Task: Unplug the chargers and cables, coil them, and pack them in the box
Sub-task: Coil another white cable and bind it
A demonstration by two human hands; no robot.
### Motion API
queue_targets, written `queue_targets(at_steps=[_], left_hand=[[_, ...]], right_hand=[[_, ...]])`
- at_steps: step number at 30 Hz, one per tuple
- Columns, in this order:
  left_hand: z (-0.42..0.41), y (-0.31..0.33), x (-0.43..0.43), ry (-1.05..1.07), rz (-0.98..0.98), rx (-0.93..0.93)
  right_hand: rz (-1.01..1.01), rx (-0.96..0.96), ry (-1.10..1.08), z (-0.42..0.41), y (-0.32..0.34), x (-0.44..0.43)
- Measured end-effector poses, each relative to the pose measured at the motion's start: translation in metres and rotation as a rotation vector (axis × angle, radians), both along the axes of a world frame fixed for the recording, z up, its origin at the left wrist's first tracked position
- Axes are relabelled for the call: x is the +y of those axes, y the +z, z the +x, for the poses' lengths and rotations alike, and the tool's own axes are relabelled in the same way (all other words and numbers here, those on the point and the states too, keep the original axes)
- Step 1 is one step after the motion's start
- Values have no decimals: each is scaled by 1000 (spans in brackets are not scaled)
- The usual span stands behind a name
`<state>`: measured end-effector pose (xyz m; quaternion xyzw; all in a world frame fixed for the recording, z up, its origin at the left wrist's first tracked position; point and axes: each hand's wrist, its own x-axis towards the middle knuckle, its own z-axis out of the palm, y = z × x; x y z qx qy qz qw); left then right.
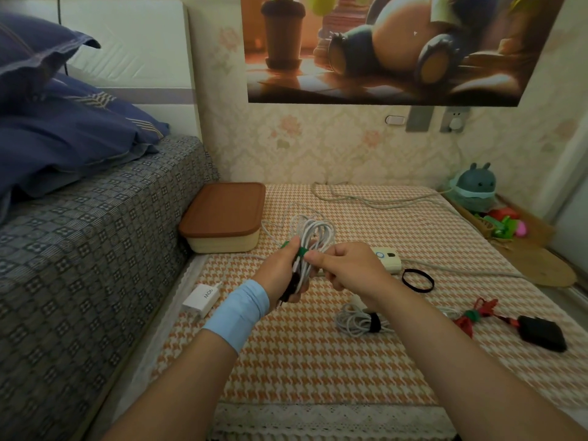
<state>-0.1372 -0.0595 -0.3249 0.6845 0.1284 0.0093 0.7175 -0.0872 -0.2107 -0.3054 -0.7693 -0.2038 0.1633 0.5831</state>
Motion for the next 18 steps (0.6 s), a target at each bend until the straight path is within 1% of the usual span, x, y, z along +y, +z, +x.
queue_targets(at_steps=[1,3,4,6,8,10,12,15,18], left_hand=[[0,1,1,31,35,10],[2,1,5,87,188,17],[2,1,5,108,295,19],[-1,0,5,112,454,-41],[-3,2,4,63,510,-114],[-6,6,4,-6,524,-189],[-7,6,6,-74,575,-254],[-6,0,11,-153,676,-252],[-6,-3,10,-195,688,-219]], right_hand=[[22,16,58,3,-2,-3],[31,70,155,10,-6,-9],[18,96,176,13,-8,-12],[-9,138,176,17,-12,-16],[-63,127,171,21,-16,-18],[-159,71,158,24,-19,-17],[-214,15,164,26,-21,-17],[-267,-68,209,33,-24,-19],[-384,-180,253,35,-20,-24]])
